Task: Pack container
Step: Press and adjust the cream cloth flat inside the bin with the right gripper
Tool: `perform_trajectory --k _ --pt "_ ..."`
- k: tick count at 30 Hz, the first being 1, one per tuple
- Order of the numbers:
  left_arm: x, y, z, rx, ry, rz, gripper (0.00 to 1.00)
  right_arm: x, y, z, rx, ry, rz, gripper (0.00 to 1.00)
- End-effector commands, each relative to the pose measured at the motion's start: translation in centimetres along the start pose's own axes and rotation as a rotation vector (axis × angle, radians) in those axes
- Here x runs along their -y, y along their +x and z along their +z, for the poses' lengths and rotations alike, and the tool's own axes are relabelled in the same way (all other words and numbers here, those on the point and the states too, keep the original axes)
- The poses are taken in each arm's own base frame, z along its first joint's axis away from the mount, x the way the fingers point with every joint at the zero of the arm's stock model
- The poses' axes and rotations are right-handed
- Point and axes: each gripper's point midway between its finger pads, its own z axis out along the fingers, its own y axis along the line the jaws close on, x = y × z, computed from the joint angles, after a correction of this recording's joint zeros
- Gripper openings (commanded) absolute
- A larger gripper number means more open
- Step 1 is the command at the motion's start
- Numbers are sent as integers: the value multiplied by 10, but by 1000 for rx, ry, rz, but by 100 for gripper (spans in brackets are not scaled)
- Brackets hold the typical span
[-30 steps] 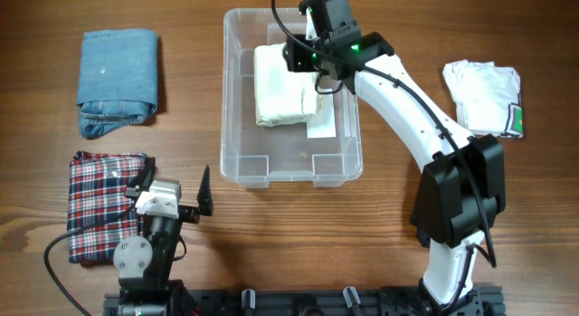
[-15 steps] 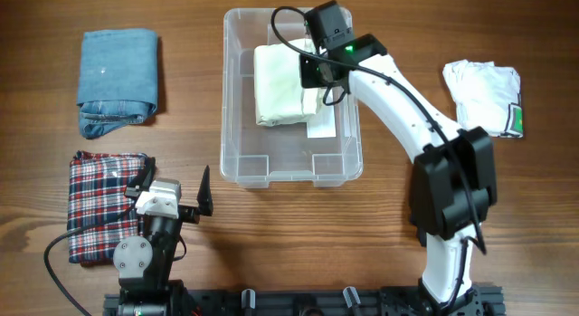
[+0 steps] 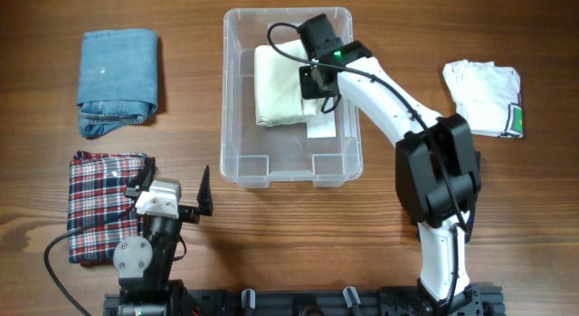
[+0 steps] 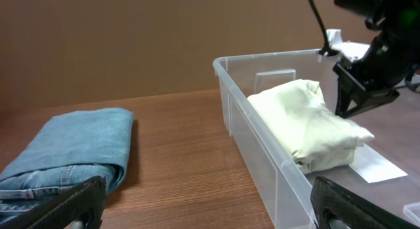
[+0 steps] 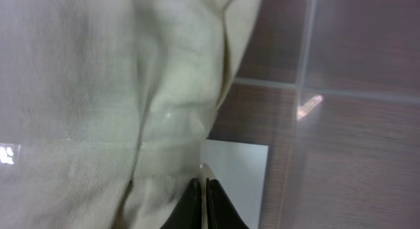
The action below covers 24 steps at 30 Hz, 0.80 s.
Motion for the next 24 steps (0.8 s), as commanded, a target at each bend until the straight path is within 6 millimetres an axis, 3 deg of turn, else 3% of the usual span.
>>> perform_trajectory --k 1,8,16,24 --pt "-3 1 0 0 -15 11 100 -21 5 7 -3 -2 -56 4" --pt "-3 1 0 0 -15 11 100 -58 5 3 33 -72 -100 4" --pt "-3 1 0 0 -15 11 100 -64 -10 2 95 -98 -115 4" --pt "-3 1 -1 0 -15 11 100 -23 -31 -4 196 153 -127 4"
